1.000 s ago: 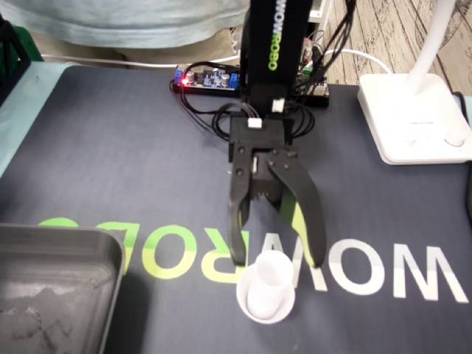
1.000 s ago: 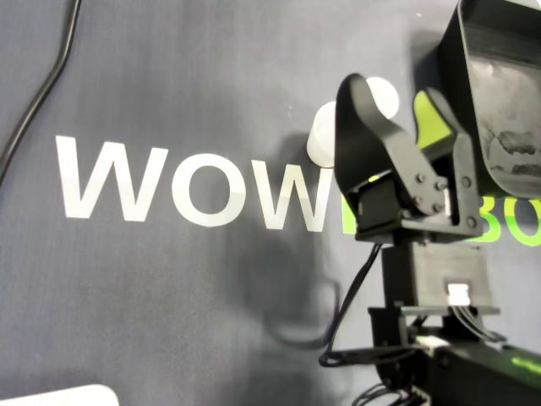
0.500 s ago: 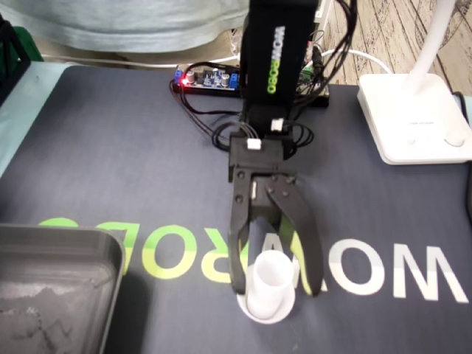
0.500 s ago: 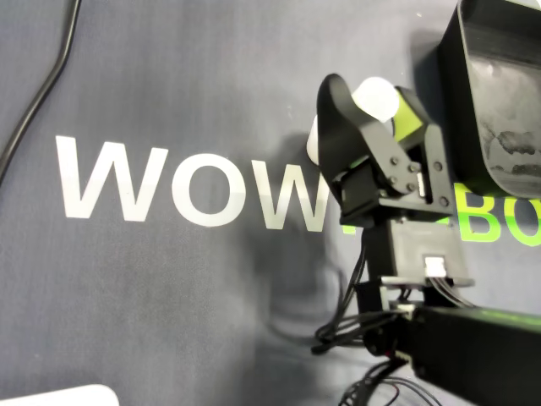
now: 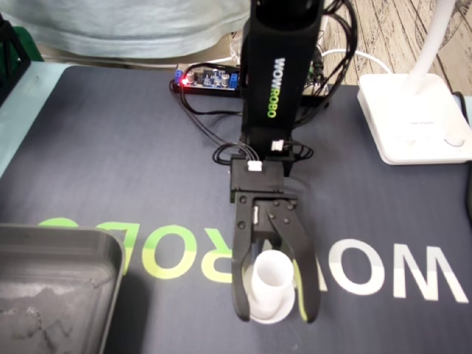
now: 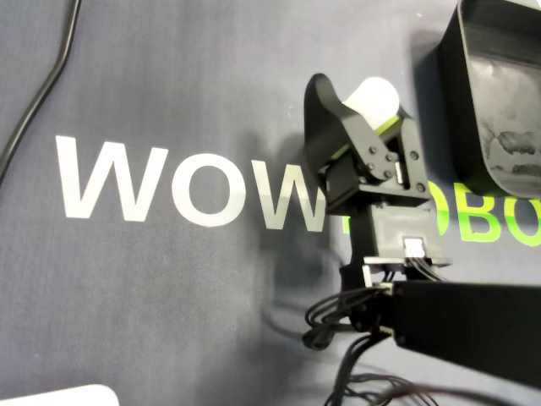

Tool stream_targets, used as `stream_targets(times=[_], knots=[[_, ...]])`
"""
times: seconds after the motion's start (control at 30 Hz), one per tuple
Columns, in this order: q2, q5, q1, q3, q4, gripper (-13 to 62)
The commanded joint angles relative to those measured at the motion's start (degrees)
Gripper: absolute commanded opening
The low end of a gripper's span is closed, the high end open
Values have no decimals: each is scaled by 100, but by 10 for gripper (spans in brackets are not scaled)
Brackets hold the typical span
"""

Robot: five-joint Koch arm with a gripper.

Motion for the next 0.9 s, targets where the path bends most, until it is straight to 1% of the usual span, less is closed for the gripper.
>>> stream_targets(times=[0.0,0.1,0.2,0.27,0.33,0.47,0.53,0.57,0.63,0.73,0.87], knots=[[0,70,-70,-185,-580,202],[-53,79,-62,-220,-580,196],[-62,114,-70,-229,-580,145],[-62,158,-97,-255,-571,142],[-62,176,-123,-264,-571,110],[-88,246,-158,-272,-580,104],[-88,281,-185,-272,-580,57],[-88,299,-193,-272,-580,49],[-88,325,-202,-272,-580,49],[-79,360,-220,-272,-589,20],[-18,369,-211,-272,-606,20]])
